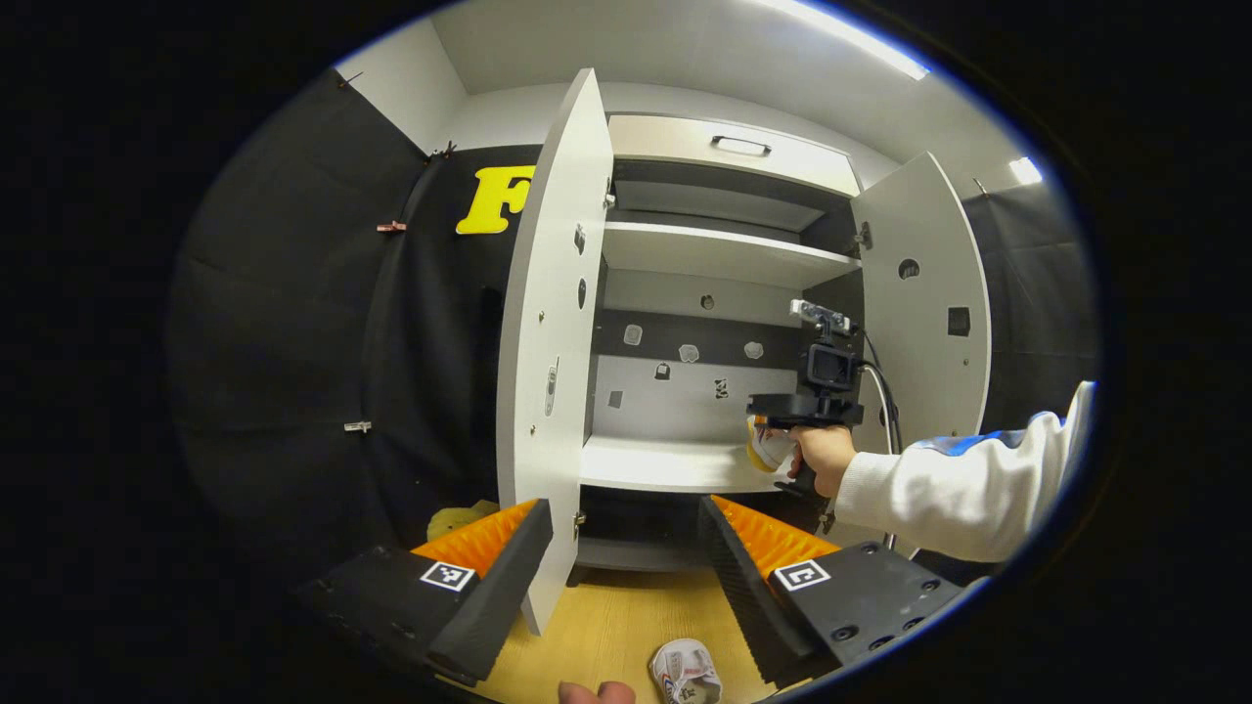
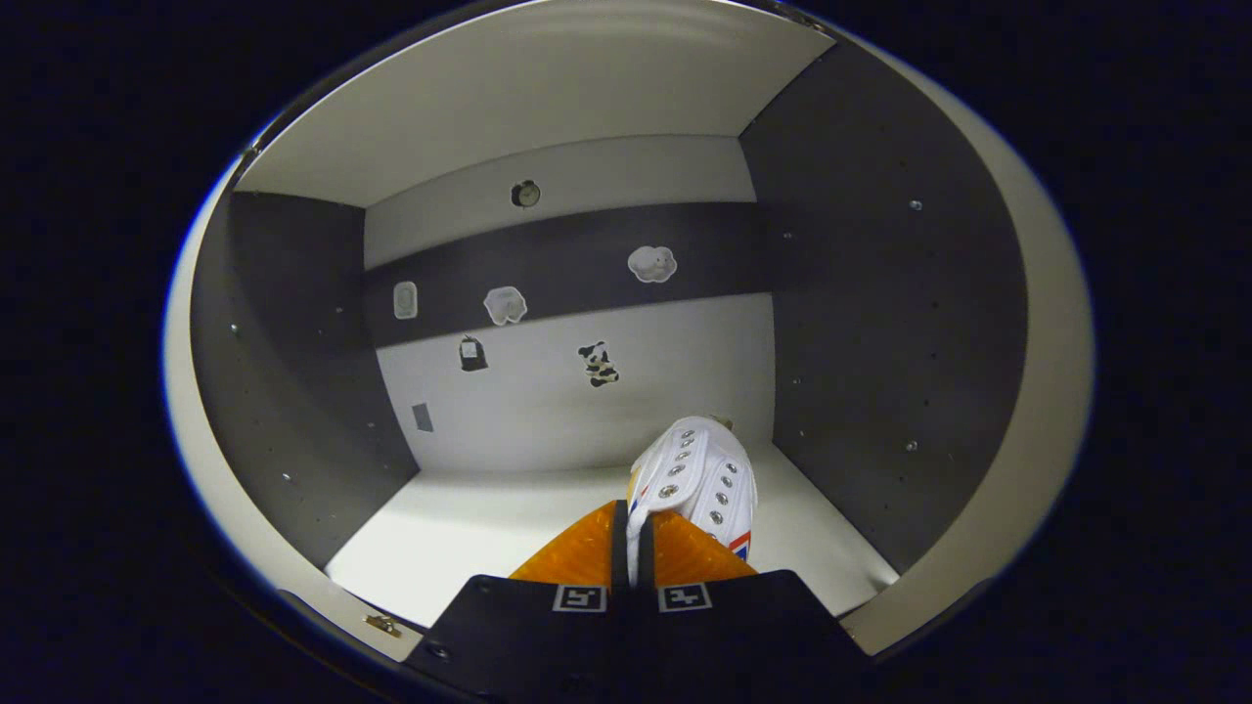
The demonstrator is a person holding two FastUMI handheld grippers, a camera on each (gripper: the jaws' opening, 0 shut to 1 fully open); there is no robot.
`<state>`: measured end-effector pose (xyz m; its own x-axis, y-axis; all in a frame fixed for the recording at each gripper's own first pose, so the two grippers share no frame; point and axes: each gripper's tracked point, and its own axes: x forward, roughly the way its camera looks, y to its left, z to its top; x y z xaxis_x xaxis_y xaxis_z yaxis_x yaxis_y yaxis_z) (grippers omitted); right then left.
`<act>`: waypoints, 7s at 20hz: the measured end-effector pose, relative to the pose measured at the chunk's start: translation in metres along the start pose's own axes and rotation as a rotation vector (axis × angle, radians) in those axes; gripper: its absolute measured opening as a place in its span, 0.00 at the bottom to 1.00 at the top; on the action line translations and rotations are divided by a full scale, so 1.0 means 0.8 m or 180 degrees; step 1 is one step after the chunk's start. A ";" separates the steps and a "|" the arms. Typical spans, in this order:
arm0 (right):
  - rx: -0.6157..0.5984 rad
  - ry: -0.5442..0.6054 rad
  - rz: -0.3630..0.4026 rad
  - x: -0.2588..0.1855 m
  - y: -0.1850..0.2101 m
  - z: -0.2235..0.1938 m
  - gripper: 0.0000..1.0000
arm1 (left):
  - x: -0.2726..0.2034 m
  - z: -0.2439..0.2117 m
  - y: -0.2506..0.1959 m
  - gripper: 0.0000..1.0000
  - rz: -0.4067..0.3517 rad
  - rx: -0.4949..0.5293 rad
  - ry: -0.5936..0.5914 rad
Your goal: Grab one shoe with the right hand and put it into the shoe cabinet, grab the other shoe with the left hand and put it into the shoe cabinet; then close the right door with the right hand and the left door with the left hand.
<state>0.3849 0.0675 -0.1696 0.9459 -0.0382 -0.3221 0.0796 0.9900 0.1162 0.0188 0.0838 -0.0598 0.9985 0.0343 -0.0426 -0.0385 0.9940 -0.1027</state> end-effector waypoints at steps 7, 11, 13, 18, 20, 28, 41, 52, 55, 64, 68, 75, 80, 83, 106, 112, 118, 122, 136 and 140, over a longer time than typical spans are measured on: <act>-0.0424 0.0321 -0.0051 0.050 -0.015 -0.039 0.04 | 0.009 -0.006 0.005 0.95 0.0077 0.0013 0.0046; -0.0157 0.0507 0.0021 0.048 -0.003 -0.054 0.05 | 0.010 -0.006 0.003 0.95 0.0077 -0.0001 0.0048; -0.0079 0.0538 0.0138 0.040 0.009 -0.056 0.13 | 0.009 -0.005 -0.001 0.95 0.0062 -0.0009 0.0027; -0.0093 0.0390 0.0243 0.005 0.019 -0.036 0.45 | -0.003 -0.005 -0.007 0.95 0.0048 0.0024 -0.0008; -0.0097 0.0305 0.0313 -0.023 0.025 -0.027 0.88 | -0.008 -0.012 -0.007 0.95 0.0065 0.0024 0.0007; -0.0094 -0.0411 0.0375 -0.184 0.022 0.033 0.97 | -0.026 -0.039 -0.002 0.95 0.0022 -0.0124 0.0002; -0.0086 -0.0939 0.0634 -0.427 -0.019 0.059 0.96 | -0.054 -0.280 -0.055 0.95 -0.0451 0.0156 0.0625; -0.0127 -0.0965 0.0415 -0.501 -0.093 0.074 0.96 | -0.005 -0.496 -0.080 0.94 -0.0580 0.0351 0.1535; -0.0093 -0.0977 0.0308 -0.509 -0.119 0.082 0.96 | 0.020 -0.513 -0.084 0.81 -0.0582 0.0385 0.1541; -0.0142 -0.0978 -0.0008 -0.516 -0.180 0.089 0.96 | 0.070 -0.546 -0.070 0.40 -0.0287 0.0445 0.1683; -0.0098 -0.0937 -0.0007 -0.518 -0.190 0.084 0.96 | 0.072 -0.548 -0.060 0.11 -0.0276 0.0471 0.1945; 0.0034 -0.0922 0.0041 -0.523 -0.209 0.082 0.96 | 0.061 -0.464 -0.049 0.05 -0.0025 0.0233 0.1985; 0.0065 -0.0869 0.0002 -0.520 -0.235 0.073 0.96 | 0.071 -0.345 -0.056 0.05 0.0068 0.0131 0.1795; 0.0058 -0.0798 -0.0033 -0.516 -0.250 0.061 0.97 | 0.093 -0.262 -0.073 0.05 0.0050 0.0055 0.1598; 0.0144 -0.0621 -0.0068 -0.486 -0.297 0.045 0.98 | 0.490 -0.024 -0.073 0.05 0.0529 0.0115 0.1227; 0.0128 -0.0606 -0.0218 -0.484 -0.326 0.044 0.98 | 0.565 -0.066 -0.060 0.05 0.0694 0.0217 0.1395; 0.0174 -0.0584 -0.0353 -0.481 -0.353 0.046 0.98 | 0.589 -0.101 -0.067 0.05 0.0724 0.0402 0.1573; 0.0205 -0.0587 -0.0331 -0.479 -0.353 0.046 0.98 | 0.584 -0.105 -0.084 0.16 0.0552 0.0451 0.1632; 0.0348 -0.0525 -0.0132 -0.495 -0.343 0.042 0.98 | 0.480 -0.001 -0.099 0.89 0.0421 0.0415 0.0712; 0.0326 -0.0529 -0.0095 -0.494 -0.341 0.047 0.98 | 0.410 0.064 -0.129 0.90 0.0205 0.0372 0.0290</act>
<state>0.0012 -0.1925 -0.0385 0.9809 -0.0976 -0.1682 0.1319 0.9695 0.2066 0.3520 -0.0021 -0.0125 0.9862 0.0941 -0.1360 -0.0924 0.9955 0.0192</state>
